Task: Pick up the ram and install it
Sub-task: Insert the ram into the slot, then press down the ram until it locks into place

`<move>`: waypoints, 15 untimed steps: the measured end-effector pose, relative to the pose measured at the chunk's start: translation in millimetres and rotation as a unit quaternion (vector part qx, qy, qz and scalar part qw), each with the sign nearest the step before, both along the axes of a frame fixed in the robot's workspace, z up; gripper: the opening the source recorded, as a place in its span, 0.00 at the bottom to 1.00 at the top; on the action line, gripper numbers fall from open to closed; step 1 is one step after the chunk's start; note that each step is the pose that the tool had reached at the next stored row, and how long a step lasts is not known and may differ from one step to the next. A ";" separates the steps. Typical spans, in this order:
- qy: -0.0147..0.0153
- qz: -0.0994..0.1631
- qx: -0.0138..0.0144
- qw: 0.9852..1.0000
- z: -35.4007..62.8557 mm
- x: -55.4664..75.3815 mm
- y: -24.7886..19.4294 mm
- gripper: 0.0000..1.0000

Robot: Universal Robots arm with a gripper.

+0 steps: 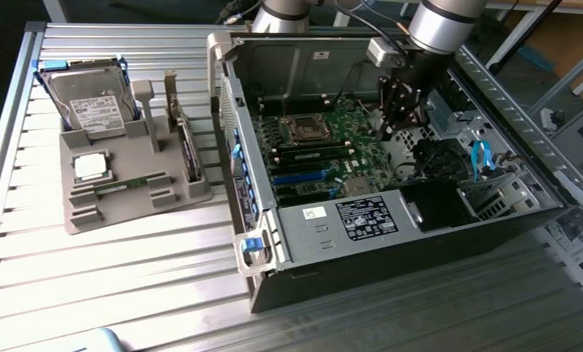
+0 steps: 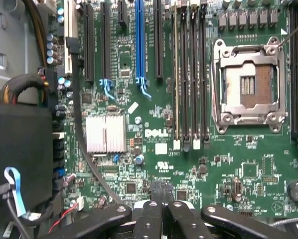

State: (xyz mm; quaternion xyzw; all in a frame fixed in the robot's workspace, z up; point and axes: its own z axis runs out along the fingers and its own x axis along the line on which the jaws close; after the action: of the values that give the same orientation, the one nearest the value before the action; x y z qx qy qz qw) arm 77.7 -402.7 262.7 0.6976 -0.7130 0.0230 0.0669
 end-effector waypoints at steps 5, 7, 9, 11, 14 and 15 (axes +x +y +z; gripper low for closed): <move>0.002 0.000 -0.003 1.000 0.6 3.6 0.0 0.11; 0.002 0.000 -0.003 1.000 0.6 3.6 0.0 0.11; 0.002 0.000 -0.003 1.000 0.6 3.6 0.0 0.11; 0.002 0.000 -0.003 1.000 0.6 3.6 0.0 0.11; 0.002 0.000 -0.003 1.000 0.6 3.6 0.0 0.11; 0.002 0.000 -0.003 1.000 0.6 3.6 0.0 0.11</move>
State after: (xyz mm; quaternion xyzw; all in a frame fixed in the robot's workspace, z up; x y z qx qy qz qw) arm 81.3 -402.6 263.3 0.6975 -0.7128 0.0235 0.0700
